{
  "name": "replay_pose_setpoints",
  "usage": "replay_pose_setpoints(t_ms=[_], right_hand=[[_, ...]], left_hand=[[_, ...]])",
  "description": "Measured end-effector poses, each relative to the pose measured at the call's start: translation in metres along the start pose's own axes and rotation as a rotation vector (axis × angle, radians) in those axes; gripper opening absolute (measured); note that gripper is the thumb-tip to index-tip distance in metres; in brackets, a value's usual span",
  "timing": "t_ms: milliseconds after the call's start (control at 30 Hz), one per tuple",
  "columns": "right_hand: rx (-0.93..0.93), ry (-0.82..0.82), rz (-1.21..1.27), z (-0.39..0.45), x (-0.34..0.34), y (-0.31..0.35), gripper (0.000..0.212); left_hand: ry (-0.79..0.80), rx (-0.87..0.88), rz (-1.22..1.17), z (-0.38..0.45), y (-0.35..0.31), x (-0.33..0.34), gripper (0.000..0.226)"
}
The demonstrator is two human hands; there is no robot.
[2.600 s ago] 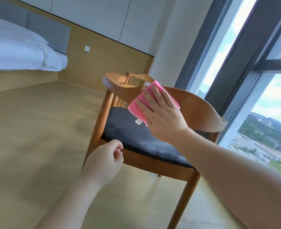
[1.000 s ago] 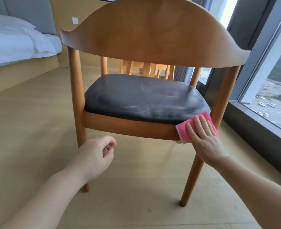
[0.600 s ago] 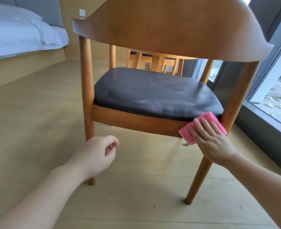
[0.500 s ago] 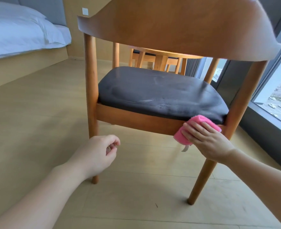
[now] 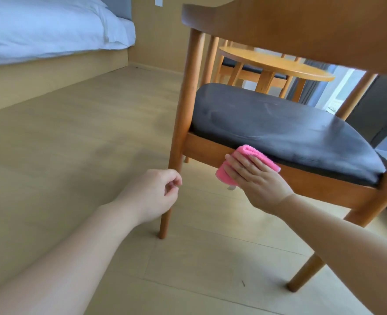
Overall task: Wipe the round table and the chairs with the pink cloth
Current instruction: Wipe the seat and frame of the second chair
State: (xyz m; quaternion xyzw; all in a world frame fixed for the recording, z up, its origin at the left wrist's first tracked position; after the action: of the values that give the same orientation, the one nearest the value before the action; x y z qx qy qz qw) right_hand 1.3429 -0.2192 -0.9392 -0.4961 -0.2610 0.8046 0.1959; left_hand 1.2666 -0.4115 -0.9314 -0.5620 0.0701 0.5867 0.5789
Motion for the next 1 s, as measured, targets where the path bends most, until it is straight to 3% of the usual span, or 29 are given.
replay_pose_setpoints(t_ms=[100, 467, 733, 1000], right_hand=[[-0.006, 0.008, 0.014, 0.037, -0.008, 0.021, 0.072], [0.012, -0.030, 0.114, 0.105, -0.023, 0.066, 0.052], [-0.034, -0.053, -0.005, 0.100, -0.020, 0.068, 0.059], [-0.087, -0.015, -0.029, 0.046, -0.005, 0.035, 0.065]], left_hand=[[-0.022, 0.000, 0.007, -0.003, 0.005, -0.010, 0.015], [-0.039, -0.004, 0.024, -0.019, 0.021, -0.040, 0.012], [-0.017, -0.005, 0.038, -0.016, 0.022, -0.029, 0.011], [0.037, 0.065, 0.019, 0.004, -0.019, 0.009, 0.012]])
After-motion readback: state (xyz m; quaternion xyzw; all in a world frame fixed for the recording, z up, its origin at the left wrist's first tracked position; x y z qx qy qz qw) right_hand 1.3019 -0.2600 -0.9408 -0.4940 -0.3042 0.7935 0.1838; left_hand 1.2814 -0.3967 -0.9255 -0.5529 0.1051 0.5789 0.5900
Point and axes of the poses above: each hand's wrist, its own z-axis towards the middle knuckle, its own x-axis out of the palm, y = z × x, the point moved 10 cm from there along z, towards the middle knuckle, and after that the axes turned 10 degrees about x, right-handed, at the moved point
